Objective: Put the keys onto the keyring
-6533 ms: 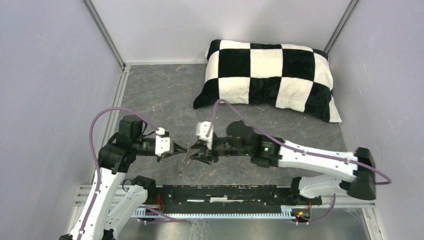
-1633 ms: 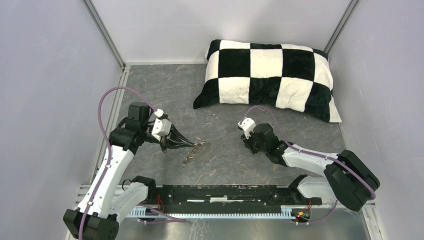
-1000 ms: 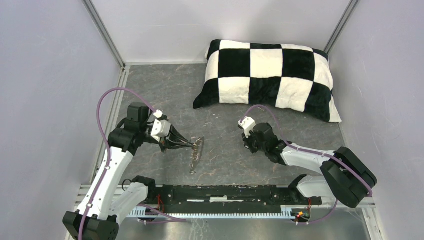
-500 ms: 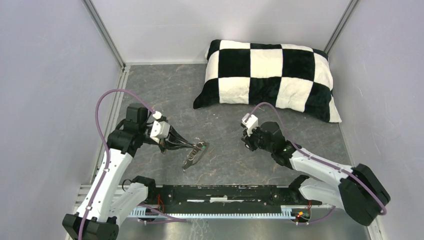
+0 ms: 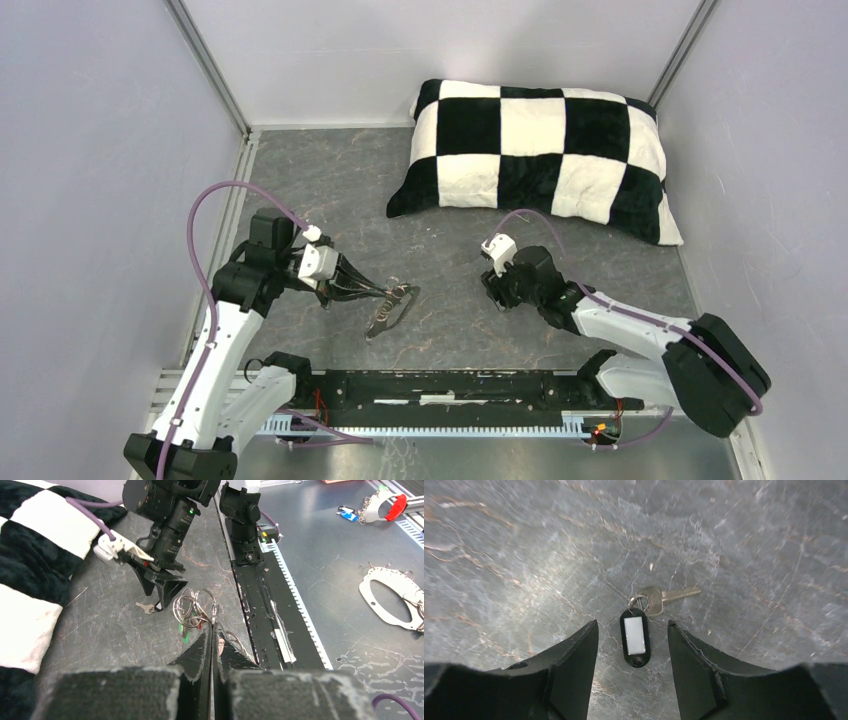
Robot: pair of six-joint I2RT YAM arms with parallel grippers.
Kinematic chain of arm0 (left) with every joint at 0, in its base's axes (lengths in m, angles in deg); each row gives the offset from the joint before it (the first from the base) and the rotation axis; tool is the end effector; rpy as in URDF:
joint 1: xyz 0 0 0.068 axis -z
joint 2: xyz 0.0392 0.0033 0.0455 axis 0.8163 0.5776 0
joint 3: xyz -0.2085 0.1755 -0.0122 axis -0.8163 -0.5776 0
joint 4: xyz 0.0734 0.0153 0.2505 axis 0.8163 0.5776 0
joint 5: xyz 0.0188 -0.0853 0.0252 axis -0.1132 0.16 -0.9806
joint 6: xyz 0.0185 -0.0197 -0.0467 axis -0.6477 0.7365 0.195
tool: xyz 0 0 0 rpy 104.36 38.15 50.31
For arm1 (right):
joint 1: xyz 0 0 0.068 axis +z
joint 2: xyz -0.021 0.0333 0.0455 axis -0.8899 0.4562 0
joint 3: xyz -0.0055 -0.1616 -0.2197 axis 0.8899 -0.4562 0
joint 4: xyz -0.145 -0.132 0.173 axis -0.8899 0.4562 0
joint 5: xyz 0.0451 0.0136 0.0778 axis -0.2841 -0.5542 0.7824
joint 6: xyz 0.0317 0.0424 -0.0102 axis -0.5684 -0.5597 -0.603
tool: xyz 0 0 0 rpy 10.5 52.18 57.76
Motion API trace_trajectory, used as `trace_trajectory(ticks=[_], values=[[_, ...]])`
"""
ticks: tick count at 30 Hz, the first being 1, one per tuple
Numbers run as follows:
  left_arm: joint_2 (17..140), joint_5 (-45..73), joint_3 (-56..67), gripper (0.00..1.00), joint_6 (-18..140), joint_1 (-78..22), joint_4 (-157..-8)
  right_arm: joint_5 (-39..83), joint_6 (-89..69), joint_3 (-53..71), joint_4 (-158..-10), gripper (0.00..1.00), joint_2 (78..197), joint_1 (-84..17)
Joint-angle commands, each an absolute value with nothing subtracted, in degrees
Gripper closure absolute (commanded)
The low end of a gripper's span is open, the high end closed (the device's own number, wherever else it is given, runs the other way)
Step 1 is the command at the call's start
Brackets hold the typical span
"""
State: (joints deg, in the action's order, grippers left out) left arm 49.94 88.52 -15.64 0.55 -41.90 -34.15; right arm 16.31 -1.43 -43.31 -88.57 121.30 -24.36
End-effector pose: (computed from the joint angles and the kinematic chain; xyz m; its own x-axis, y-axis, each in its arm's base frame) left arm 0.1277 -0.0654 0.3304 0.1275 0.0712 -0.9893 0.9836 -0.1375 0.1169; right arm 0.1701 0.1367 0.1679 -0.4563 -0.4030 -0.7933 -0.6563 0.7545 -0.0057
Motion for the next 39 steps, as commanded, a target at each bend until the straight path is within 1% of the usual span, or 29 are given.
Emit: trace_trajectory(ticks=[1, 5, 11, 20, 22, 26, 28, 34, 39], values=[[48.7, 89.5, -14.9, 0.98, 2.5, -42.3, -34.6, 14.0, -2.5, -42.7, -90.9, 0.40, 124.9, -24.5], [48.6, 89.3, -14.9, 0.98, 2.5, -42.3, -34.6, 14.3, -2.8, -43.2, -92.8, 0.42, 126.4, -24.5], [49.1, 89.3, -14.8, 0.98, 2.3, -42.3, -34.6, 12.4, -2.7, -43.7, -94.7, 0.54, 127.4, -24.6], [48.5, 89.1, -14.7, 0.98, 2.5, -42.3, -34.7, 12.5, -3.1, -42.7, -95.6, 0.68, 131.0, -24.6], [48.2, 89.0, -14.8, 0.98, 2.5, -42.3, -34.7, 12.9, -3.1, -42.6, -95.7, 0.73, 131.4, -24.6], [48.0, 88.9, -14.8, 0.98, 2.8, -42.3, -34.7, 13.8, -3.1, -42.0, -95.6, 0.93, 131.0, -24.6], [47.9, 88.9, -14.8, 0.98, 3.0, -42.3, -34.7, 14.4, -2.9, -41.7, -95.3, 1.00, 129.4, -24.5], [48.0, 89.0, -15.0, 0.98, 3.9, -42.3, -34.6, 22.0, -0.2, -41.7, -93.6, 1.00, 121.0, -24.6], [48.6, 89.2, -15.0, 0.98, 5.0, -42.3, -34.6, 30.7, 0.6, -43.1, -92.0, 0.99, 110.9, -24.3]])
